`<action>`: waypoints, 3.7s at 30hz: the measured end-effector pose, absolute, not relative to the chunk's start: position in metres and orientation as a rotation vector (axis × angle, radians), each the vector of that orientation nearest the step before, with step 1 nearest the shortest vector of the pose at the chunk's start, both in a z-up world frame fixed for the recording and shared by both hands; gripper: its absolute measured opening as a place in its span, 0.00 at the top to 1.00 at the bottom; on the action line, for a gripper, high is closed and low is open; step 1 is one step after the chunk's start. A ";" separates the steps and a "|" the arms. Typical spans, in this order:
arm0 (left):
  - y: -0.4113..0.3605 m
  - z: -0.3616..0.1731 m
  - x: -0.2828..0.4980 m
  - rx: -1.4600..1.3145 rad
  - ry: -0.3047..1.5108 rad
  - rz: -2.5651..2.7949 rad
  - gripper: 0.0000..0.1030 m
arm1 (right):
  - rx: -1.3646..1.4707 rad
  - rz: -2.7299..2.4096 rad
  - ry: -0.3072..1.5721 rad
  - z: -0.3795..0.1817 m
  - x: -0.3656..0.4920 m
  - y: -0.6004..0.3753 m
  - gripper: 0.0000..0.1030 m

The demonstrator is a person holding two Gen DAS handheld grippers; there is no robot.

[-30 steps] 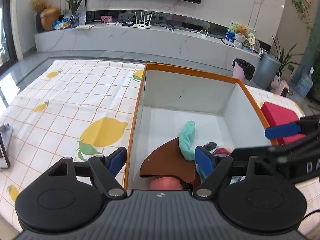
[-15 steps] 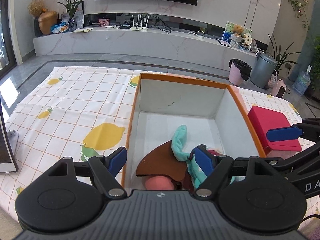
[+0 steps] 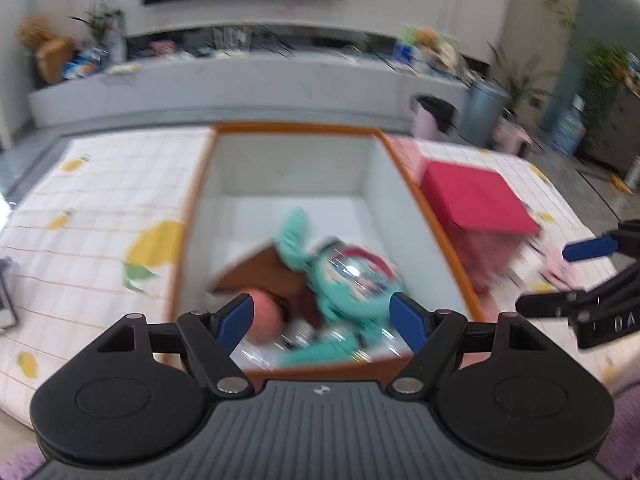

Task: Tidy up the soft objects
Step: 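Move the right gripper back over the pink cloth on the table, then close the right gripper on the pink cloth, then grasp white QR-code tissue pack with left gripper while right gripper holds pink cloth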

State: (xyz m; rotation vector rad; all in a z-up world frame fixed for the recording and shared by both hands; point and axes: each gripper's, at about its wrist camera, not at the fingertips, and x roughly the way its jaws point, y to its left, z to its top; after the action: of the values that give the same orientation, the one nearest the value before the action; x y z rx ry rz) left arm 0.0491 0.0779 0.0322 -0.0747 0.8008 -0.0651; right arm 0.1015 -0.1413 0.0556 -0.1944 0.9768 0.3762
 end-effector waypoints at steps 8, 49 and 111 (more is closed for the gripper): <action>0.026 0.032 0.043 -0.013 0.827 -0.231 0.12 | -0.022 0.188 0.998 0.067 0.068 -0.250 0.06; -0.132 0.024 0.073 0.165 0.723 -0.411 0.11 | 0.131 -0.072 1.132 -0.074 0.209 -0.369 0.31; -0.242 -0.095 0.215 -0.114 0.993 0.223 0.03 | 0.077 -0.168 0.855 -0.086 0.149 -0.417 0.43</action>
State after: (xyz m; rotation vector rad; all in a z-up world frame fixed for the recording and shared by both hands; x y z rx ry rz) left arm 0.2146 -0.2419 -0.0954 -0.1143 0.9928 0.2232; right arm 0.1495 -0.4168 -0.0862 0.0766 0.8552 -0.1677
